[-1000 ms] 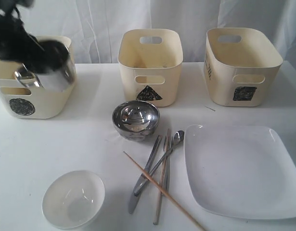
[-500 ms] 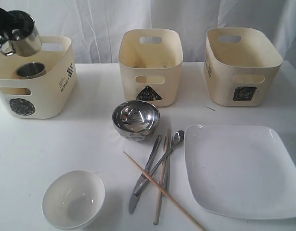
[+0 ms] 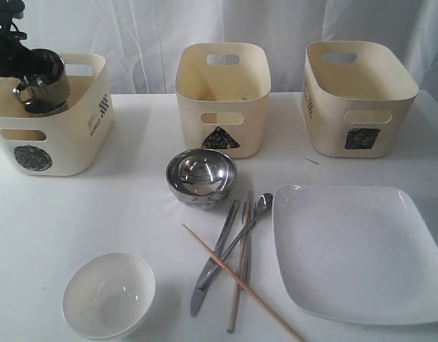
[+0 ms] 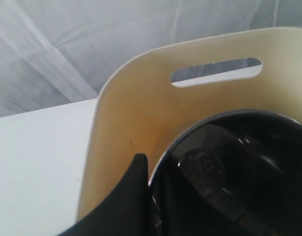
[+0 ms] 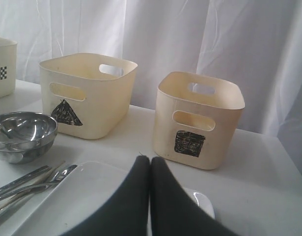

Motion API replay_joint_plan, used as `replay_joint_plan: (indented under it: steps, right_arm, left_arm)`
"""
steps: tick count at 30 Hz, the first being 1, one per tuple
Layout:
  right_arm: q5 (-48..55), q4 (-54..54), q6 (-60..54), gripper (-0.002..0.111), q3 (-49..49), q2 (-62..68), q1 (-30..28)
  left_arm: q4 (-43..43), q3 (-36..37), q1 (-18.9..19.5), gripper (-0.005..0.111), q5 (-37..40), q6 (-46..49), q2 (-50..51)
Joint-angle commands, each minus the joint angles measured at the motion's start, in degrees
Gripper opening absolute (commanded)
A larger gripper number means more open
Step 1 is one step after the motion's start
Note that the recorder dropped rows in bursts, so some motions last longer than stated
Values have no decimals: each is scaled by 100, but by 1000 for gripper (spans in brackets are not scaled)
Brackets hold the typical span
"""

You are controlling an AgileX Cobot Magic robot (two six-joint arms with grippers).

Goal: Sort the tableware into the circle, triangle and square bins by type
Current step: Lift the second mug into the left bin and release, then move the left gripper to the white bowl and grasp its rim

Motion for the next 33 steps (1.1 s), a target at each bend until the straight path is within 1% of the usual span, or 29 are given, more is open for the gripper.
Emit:
replay_joint_plan:
  steps: [1,3,4,5,7,9,11,13,15,19,23,27,29,32,33]
  right_arm:
    - [42,-1,21,0,24,-38,8]
    - [42,-1,21,0,24,-38,8]
    - [42,-1,21,0,24,-38,8]
    - [42,-1,21,0,24,-38,8]
    - [42,-1,21,0,24,-38,8]
    - [42,-1,21,0,24,-38,8]
    - [42,-1,21,0,24,-38,8]
    - [42,-1,21,0,24,-38,8]
    - [42,-1,21,0,24,-38,8]
    - [42,-1,21,0,24,-38,8]
    - [42,-1,21,0,24,-38,8]
    - [42,-1,21,0,24,-38,8]
    - [42,-1,21,0,24,-38,8]
    - [42,-1,21,0,24,-38,8]
    - [42,-1,21,0,24,-38,8]
  left_arm:
    - [20,-45,9,28,125,5,-40]
    - [-19,-45,13,47,324,-7,-142]
    - [-53,-45,-1,53,496,-31,-220]
    - [-80,-45,-1,55,641,-40,-296]
    - [-129,-45,-27,52,1018,-1,-511]
    - [-317,77,-65,45,1182,241,-787]
    - [-781,275,-126,40,1273,544,-1187]
    - [-1078,489,-187,40,1403,906,-1629]
    - [-1127,804,-300,40,1592,959,-2051]
    - [-1291,1749,-658,40,2043,959,-3008]
    - [-1306,3055,-1239,40,2117,959,-4059]
    - [-1306,4279,-1740,41,2191,683,-4867]
    - [-1329,4803,-1907,45,2306,470,-5184]
    - [-1527,5391,-2037,59,2540,275,-5417]
    - [-1625,5538,-2053,62,2549,272,-5438]
